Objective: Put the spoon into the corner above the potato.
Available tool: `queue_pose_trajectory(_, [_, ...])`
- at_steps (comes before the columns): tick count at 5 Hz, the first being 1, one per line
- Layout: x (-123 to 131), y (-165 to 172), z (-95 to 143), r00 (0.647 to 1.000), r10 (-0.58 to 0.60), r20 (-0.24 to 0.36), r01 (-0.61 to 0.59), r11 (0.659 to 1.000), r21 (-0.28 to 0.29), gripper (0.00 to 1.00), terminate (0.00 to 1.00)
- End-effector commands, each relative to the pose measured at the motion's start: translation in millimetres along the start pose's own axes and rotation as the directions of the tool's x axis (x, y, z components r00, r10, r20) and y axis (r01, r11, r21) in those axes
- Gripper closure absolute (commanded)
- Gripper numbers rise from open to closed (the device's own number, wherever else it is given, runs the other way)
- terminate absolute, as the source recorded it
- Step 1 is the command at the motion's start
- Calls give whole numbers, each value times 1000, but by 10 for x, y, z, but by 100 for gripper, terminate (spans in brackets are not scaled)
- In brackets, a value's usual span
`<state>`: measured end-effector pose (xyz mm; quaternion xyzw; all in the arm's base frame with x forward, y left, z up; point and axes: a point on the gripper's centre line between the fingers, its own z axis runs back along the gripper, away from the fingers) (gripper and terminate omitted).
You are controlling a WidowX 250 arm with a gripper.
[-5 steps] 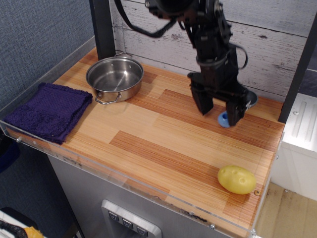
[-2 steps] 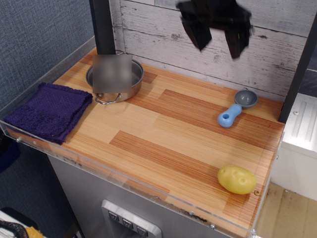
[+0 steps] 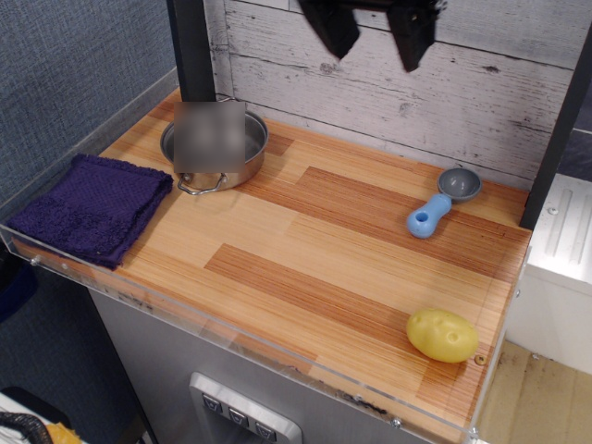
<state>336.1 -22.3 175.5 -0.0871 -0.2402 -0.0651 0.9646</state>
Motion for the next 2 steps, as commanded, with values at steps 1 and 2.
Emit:
queue_pose_trajectory(1, [-80,-30,210,999,-5,42,5,1000,8,0,0])
queue_pose_trajectory(2, [-80,-30,210,999,-5,42,5,1000,8,0,100])
